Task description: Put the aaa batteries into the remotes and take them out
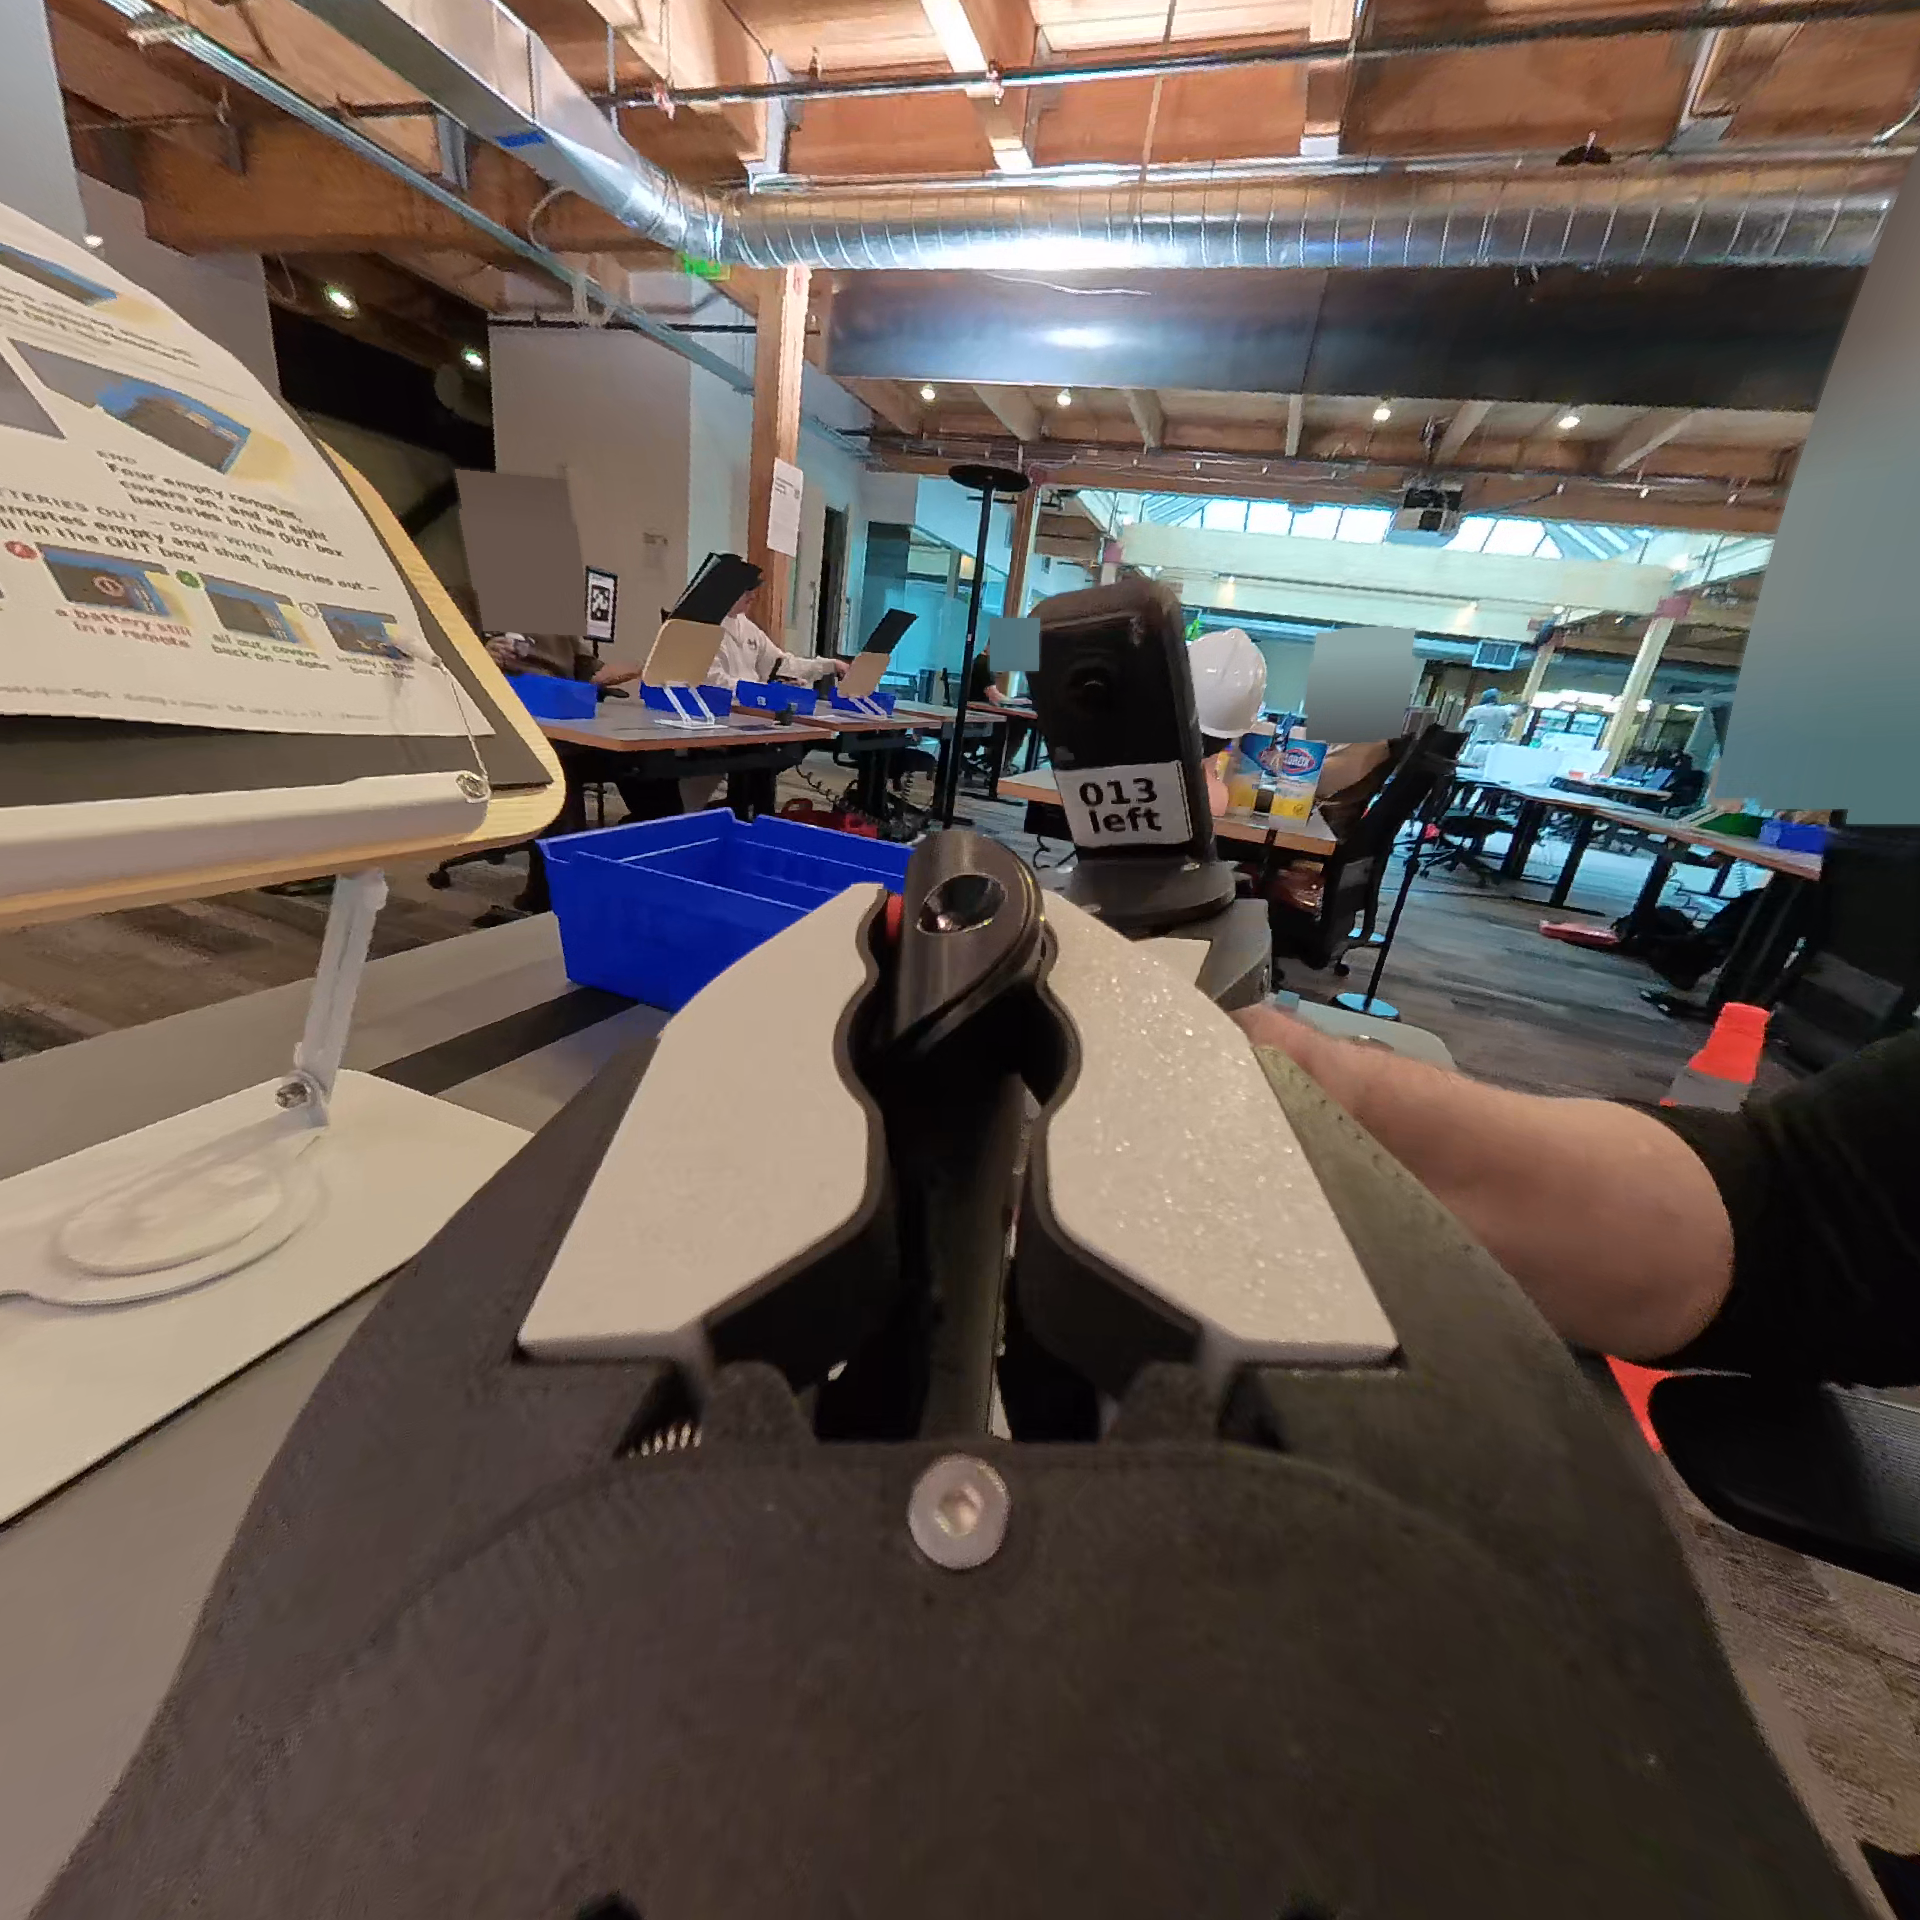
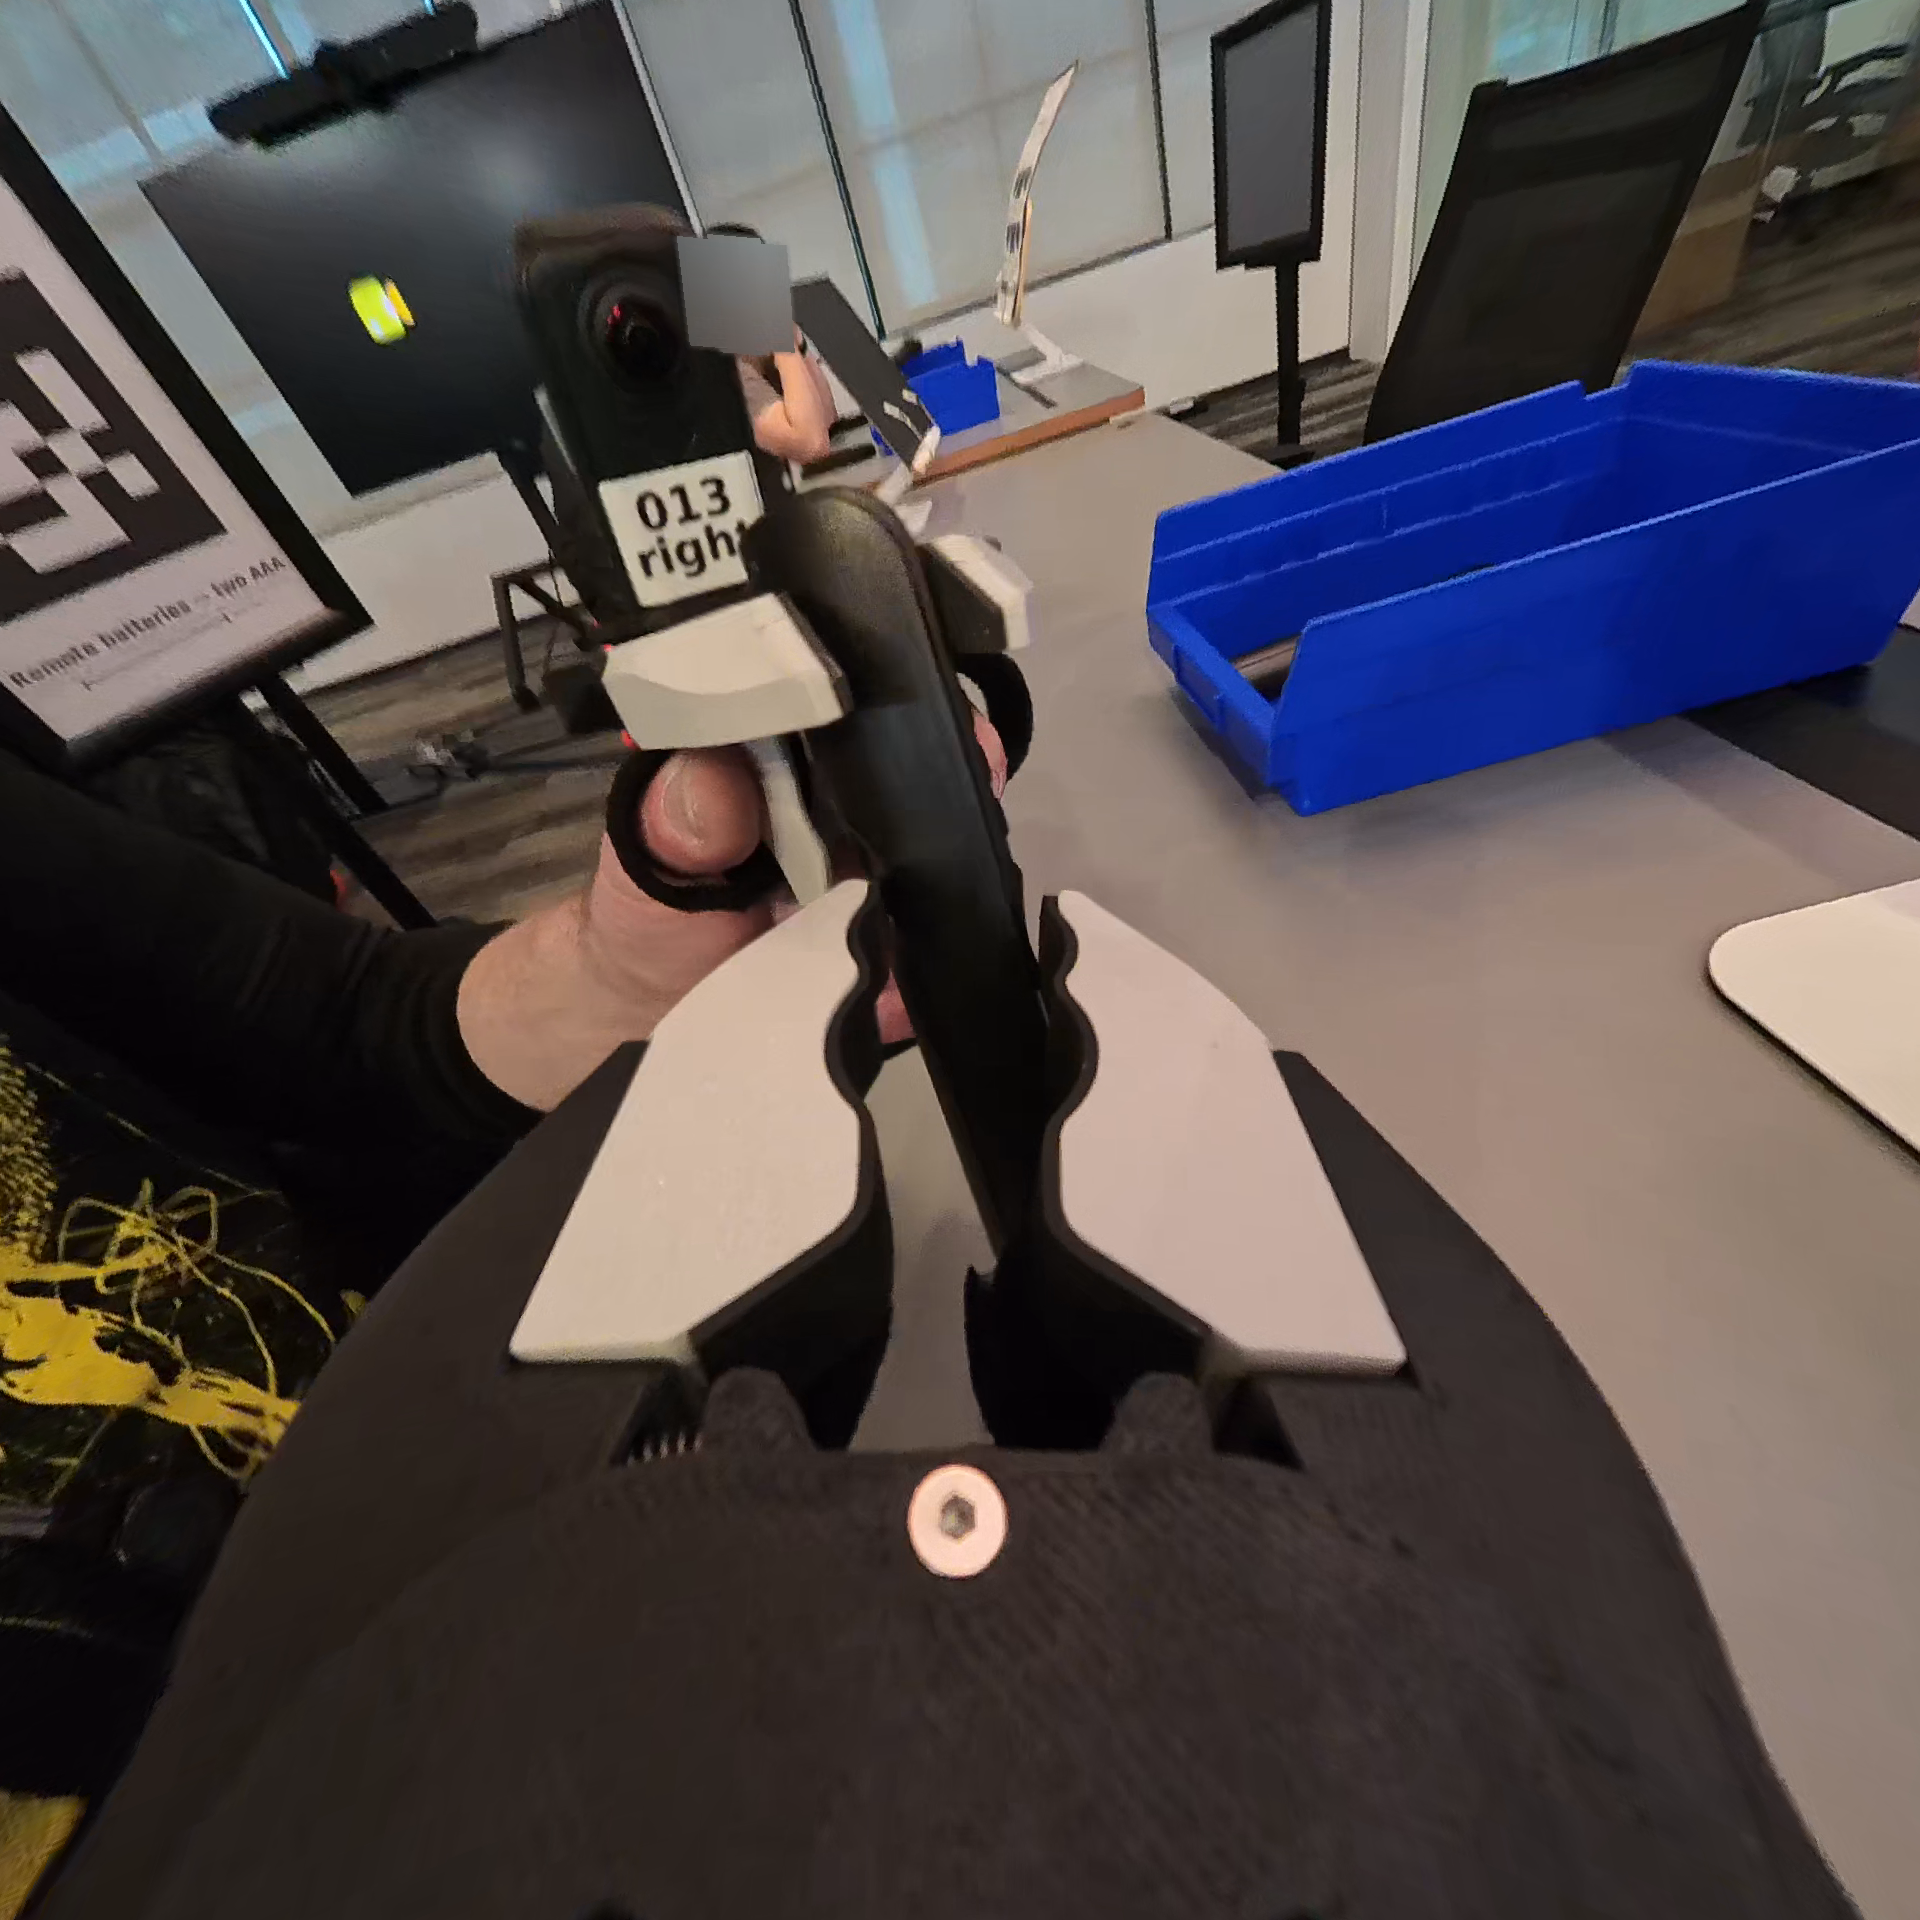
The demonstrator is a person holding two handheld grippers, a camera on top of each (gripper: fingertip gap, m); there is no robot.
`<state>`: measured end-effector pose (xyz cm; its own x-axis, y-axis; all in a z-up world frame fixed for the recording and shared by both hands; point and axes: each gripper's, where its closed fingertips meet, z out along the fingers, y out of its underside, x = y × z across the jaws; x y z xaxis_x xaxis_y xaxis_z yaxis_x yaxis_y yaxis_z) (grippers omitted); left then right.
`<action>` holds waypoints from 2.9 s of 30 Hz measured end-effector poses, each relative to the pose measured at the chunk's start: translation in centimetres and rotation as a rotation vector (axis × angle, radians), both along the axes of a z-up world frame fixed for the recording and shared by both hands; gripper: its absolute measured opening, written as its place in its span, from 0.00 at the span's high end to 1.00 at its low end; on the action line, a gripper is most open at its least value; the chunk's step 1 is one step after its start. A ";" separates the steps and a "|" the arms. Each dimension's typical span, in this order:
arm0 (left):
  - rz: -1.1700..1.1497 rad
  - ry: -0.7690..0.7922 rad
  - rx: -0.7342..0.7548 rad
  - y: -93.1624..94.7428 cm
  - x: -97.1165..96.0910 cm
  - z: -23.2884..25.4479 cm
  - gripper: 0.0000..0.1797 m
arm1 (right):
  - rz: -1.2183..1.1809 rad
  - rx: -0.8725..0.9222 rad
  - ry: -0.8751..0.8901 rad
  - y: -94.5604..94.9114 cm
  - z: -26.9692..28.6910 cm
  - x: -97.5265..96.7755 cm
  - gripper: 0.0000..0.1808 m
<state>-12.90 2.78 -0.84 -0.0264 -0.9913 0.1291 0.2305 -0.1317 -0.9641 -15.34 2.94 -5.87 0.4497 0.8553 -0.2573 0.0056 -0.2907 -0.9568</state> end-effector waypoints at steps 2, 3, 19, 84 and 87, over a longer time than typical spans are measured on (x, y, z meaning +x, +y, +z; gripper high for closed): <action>-0.008 0.005 -0.010 0.1 0.1 -0.2 0.88 | 0.003 0.016 -0.066 -0.1 -0.3 0.1 0.85; -0.003 0.011 -0.006 0.1 0.1 -0.3 0.88 | 0.004 0.023 -0.086 0.0 -0.3 0.1 0.85; -0.038 0.007 -0.049 0.2 0.8 -0.6 0.88 | 0.076 0.044 -0.303 -0.2 -0.9 0.8 0.85; -0.715 -0.122 0.280 -11.7 -1.8 1.0 0.66 | 1.125 -0.361 0.003 -11.9 -2.5 0.8 0.87; -0.698 -0.105 0.266 -11.5 -1.4 0.8 0.64 | 1.138 -0.343 0.043 -11.8 -2.0 0.7 0.87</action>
